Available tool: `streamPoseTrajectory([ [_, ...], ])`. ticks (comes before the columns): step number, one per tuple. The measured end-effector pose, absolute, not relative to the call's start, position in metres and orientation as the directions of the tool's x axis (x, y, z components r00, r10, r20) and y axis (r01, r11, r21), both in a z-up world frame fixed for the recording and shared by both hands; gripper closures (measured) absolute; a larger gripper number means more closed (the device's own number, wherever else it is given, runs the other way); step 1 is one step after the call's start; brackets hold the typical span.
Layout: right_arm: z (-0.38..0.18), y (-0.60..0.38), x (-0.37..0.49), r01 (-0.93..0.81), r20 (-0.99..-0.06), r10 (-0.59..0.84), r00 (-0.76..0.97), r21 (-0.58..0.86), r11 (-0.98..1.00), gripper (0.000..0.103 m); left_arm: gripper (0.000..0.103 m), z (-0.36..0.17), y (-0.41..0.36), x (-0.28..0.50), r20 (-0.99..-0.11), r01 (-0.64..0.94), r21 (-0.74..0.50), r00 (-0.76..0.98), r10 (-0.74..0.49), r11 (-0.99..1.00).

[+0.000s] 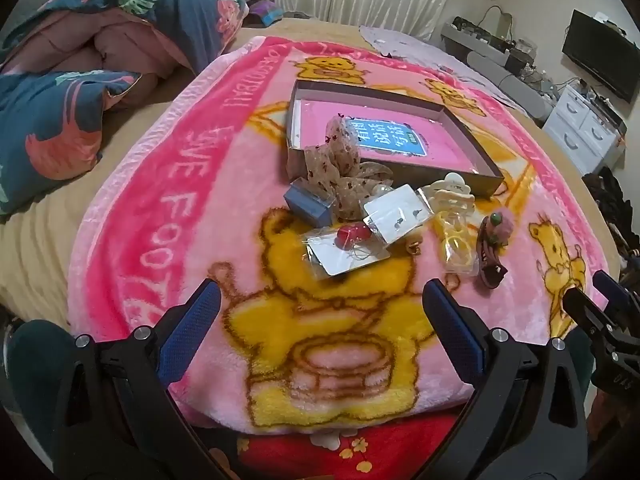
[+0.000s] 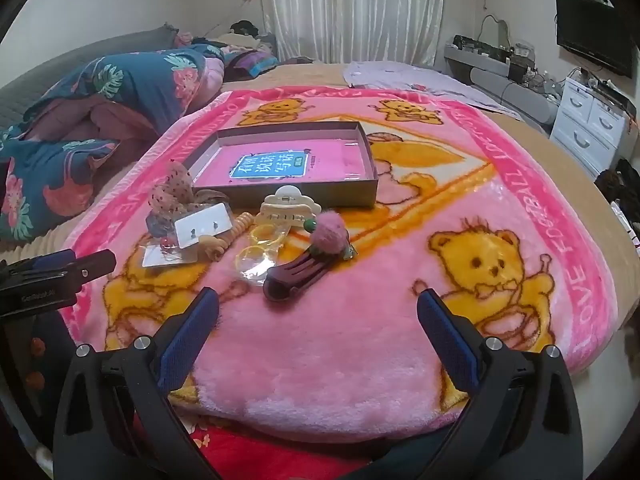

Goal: Organize jewelry

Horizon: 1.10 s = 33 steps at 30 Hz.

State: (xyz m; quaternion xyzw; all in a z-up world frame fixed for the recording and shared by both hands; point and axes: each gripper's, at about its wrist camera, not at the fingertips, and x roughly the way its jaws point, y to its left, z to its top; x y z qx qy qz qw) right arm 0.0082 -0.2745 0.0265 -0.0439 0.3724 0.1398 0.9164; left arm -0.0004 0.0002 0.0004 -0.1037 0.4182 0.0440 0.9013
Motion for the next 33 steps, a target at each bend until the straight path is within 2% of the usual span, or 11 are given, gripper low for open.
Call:
streamPoseTrajectory([
  [33,0.0312,-0.2710,0.0047,-0.300,-0.685,0.235,0.689,0.025,0.954,0.004,0.008,0.0066,-0.0042,-0.0020,-0.759,-0.161,-0.141,0.651,-0.002,0.977],
])
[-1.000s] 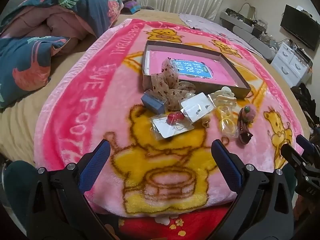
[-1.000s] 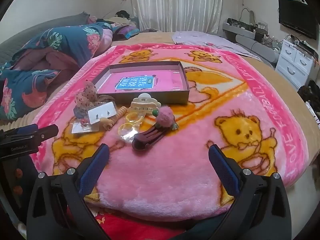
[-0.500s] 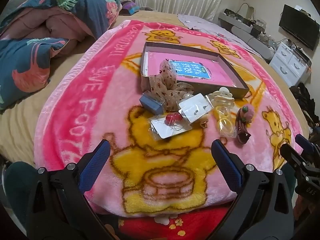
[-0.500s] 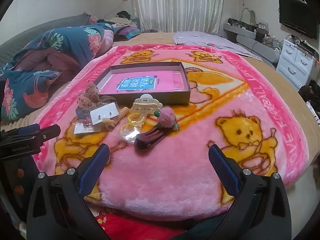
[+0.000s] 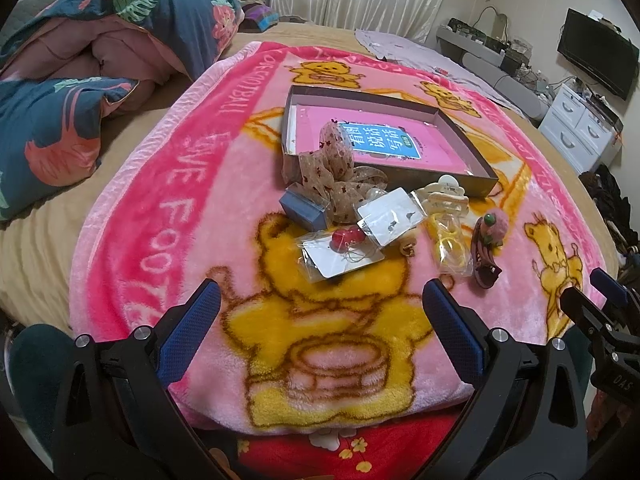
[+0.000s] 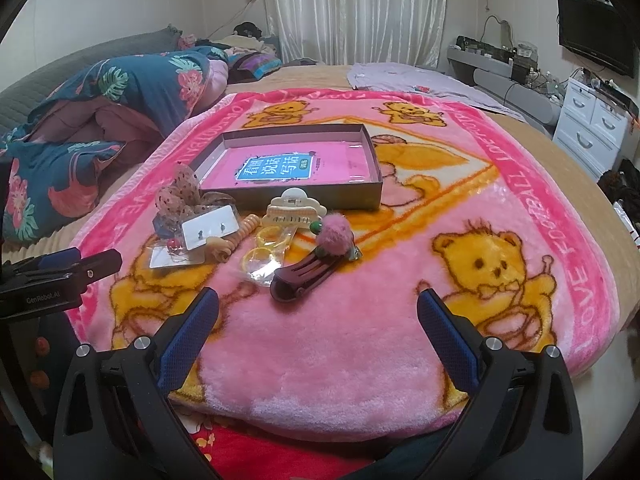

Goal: Organize jewelry

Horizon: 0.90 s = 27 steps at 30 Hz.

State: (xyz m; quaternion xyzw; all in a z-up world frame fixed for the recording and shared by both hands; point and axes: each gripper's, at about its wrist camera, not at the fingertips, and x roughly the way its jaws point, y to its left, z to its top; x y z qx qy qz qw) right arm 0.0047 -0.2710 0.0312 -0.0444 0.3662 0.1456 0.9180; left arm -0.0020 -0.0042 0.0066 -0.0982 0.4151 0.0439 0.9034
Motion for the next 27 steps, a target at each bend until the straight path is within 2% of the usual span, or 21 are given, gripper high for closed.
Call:
streamPoseTrajectory([
  [27,0.0324,-0.2647,0.0020,-0.320,-0.686,0.253,0.682,0.031,0.947,0.004,0.008,0.0087,0.0009,-0.0011,-0.759,-0.154,-0.139,0.651,-0.005,0.978],
])
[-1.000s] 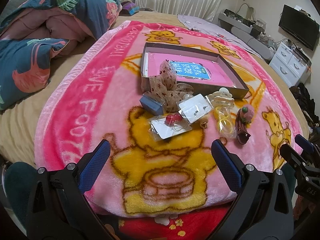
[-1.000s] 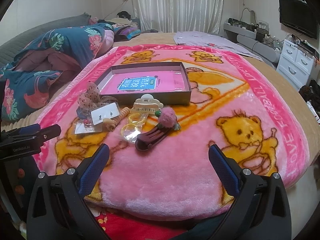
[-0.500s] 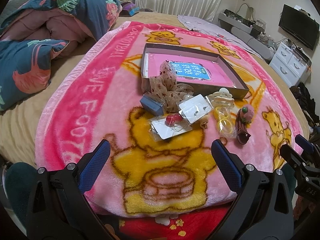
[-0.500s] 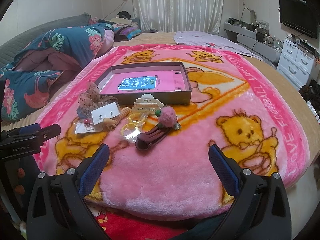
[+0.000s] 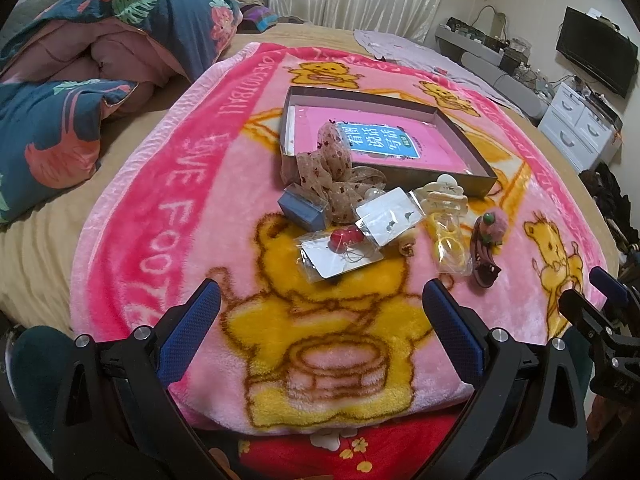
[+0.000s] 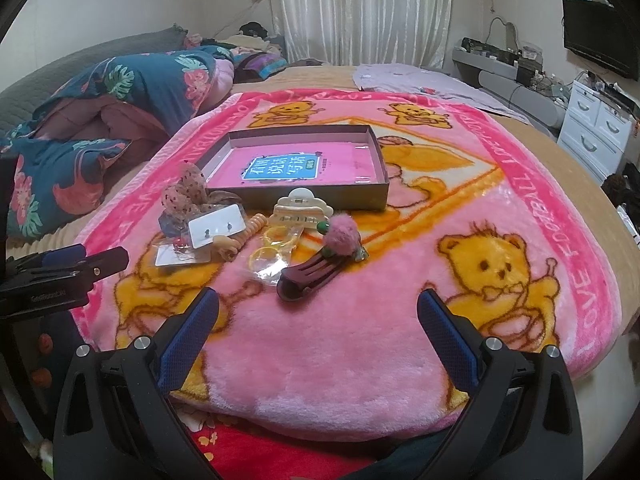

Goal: Organize jewelry

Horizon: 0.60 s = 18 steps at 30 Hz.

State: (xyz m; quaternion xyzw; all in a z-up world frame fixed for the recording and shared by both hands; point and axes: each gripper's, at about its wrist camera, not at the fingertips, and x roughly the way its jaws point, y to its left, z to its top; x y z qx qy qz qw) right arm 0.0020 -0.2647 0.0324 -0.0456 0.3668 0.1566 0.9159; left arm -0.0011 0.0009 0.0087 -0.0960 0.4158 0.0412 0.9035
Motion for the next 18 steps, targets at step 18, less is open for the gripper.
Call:
streamPoseTrajectory([
  [18,0.029,-0.256,0.042,-0.374,-0.708,0.300,0.640,0.054,0.926,0.004,0.008,0.001,0.032,0.013,-0.763,-0.217,-0.188,0.646,-0.003,0.958],
])
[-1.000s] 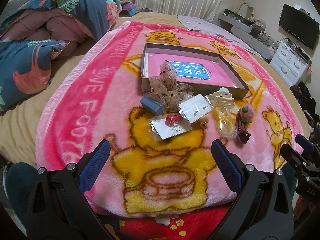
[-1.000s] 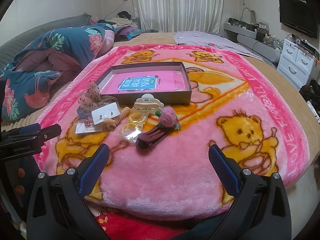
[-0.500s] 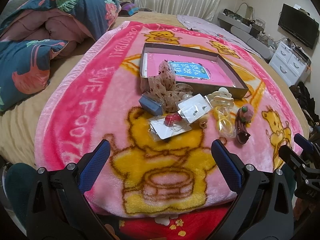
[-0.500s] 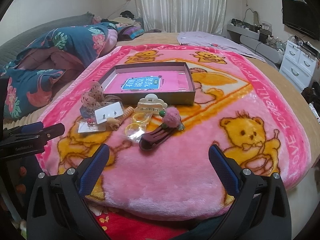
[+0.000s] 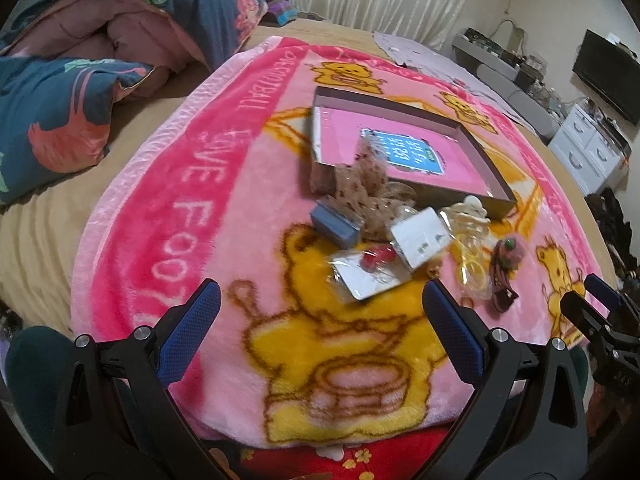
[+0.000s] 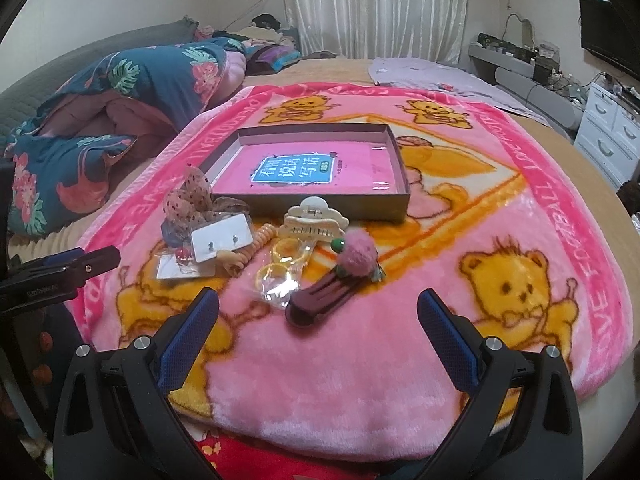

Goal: Organize jewelry

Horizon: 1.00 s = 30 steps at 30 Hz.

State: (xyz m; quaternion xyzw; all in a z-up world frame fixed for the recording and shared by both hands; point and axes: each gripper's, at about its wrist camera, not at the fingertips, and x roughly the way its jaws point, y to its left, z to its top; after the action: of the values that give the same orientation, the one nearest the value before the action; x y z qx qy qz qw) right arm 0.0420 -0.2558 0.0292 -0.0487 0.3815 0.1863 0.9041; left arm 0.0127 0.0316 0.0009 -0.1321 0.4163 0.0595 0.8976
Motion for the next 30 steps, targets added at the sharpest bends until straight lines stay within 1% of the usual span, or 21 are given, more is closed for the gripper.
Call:
streamPoseTrajectory([
  [7,0.023,-0.250,0.061,-0.384,-0.719,0.293,0.629,0.040,0.922,0.004,0.008,0.001,0.048,0.027,-0.760,-0.230,-0.207,0.650,-0.008,0.951],
  [13,0.015,-0.253,0.080,-0.379,-0.734,0.289,0.614,0.046,0.924,0.004,0.008,0.001,0.047,0.050,-0.762,-0.219,-0.188,0.648,-0.002,0.957],
  [17,0.011,-0.255,0.092,-0.374,-0.744,0.285,0.604,0.051,0.926,0.004,0.008,-0.007,0.043,0.072,-0.785,-0.166,-0.211,0.616,-0.065,0.963],
  [23,0.005,-0.260,0.110,-0.368,-0.750,0.273,0.602,0.044,0.929,0.004,0.008,-0.011,0.038,0.102,-0.783,-0.110,-0.218,0.612,-0.106,0.970],
  [30,-0.005,-0.263,0.127,-0.370,-0.764,0.267,0.587,0.039,0.928,0.004,0.008,-0.014,0.037,0.128,-0.784,-0.097,-0.215,0.611,-0.112,0.972],
])
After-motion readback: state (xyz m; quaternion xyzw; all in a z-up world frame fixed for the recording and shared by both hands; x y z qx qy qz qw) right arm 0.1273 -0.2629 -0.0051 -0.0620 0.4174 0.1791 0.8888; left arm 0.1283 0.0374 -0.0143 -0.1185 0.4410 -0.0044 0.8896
